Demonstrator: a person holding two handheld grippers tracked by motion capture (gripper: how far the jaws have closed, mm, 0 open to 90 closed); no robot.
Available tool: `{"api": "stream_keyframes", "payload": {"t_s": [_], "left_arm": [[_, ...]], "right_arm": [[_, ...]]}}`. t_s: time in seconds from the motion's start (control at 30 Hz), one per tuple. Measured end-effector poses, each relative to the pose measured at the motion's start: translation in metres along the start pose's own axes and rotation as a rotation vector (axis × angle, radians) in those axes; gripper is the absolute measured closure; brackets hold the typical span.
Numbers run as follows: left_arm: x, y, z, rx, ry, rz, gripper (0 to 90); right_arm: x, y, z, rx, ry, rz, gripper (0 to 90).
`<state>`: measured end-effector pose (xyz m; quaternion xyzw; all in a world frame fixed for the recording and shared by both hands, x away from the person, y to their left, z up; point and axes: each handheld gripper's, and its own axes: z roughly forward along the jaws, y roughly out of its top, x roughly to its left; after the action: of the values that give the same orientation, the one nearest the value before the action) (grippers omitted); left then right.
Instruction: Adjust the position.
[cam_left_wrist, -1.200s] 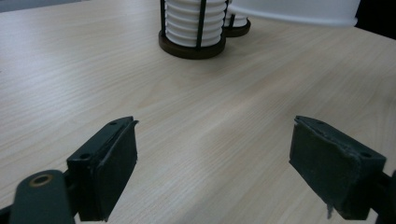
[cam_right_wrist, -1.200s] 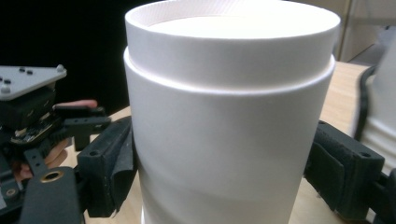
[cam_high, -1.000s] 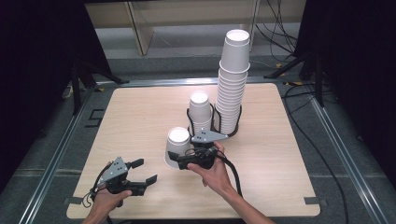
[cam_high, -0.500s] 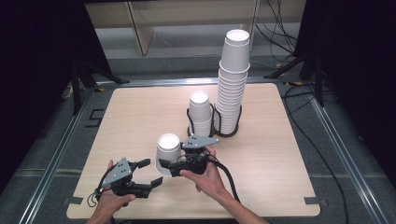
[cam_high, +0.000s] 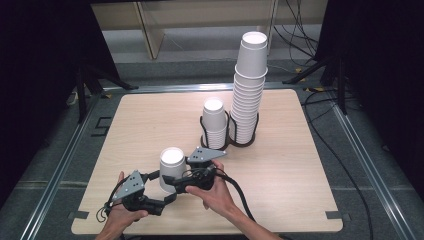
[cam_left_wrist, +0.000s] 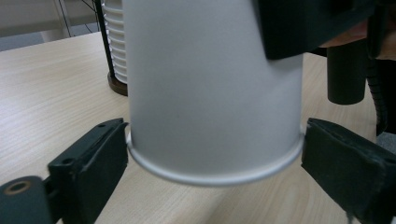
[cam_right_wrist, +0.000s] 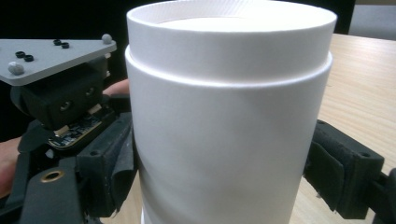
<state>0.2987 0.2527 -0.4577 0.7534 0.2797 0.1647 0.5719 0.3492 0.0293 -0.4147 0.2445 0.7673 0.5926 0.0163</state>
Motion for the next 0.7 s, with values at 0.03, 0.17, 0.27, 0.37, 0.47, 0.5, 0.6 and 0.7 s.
{"api": "stream_keyframes", "payload": {"t_s": [0.03, 0.17, 0.27, 0.37, 0.47, 0.5, 0.6, 0.7], "left_arm": [[-0.001, 0.0, 0.0, -0.002, -0.002, -0.005, 4.9], [-0.002, 0.0, 0.003, -0.005, -0.001, -0.006, 2.1], [-0.003, 0.001, 0.003, -0.006, -0.001, -0.004, 1.2], [-0.003, 0.001, 0.003, -0.004, 0.002, -0.006, 0.7], [-0.003, 0.001, 0.004, 0.004, -0.001, -0.006, 0.2], [-0.003, 0.001, 0.004, 0.002, -0.005, -0.011, 0.2], [-0.003, 0.0, 0.004, -0.002, -0.016, -0.021, 0.5], [-0.003, 0.0, 0.003, -0.003, -0.021, -0.029, 1.5]], "right_arm": [[0.0, 0.0, 0.001, 0.0, -0.002, -0.02, 18.2], [0.005, -0.001, 0.003, 0.012, 0.022, 0.002, 18.2], [0.006, -0.001, 0.004, 0.01, 0.032, 0.001, 18.2], [0.008, -0.001, 0.005, 0.006, 0.054, 0.029, 18.2], [0.009, -0.002, 0.007, 0.004, 0.06, 0.017, 18.2], [0.009, -0.002, 0.007, 0.001, 0.047, 0.006, 18.2], [0.011, -0.003, 0.008, 0.004, 0.069, 0.01, 18.2], [0.012, -0.003, 0.008, 0.008, 0.068, 0.011, 18.1]]}}
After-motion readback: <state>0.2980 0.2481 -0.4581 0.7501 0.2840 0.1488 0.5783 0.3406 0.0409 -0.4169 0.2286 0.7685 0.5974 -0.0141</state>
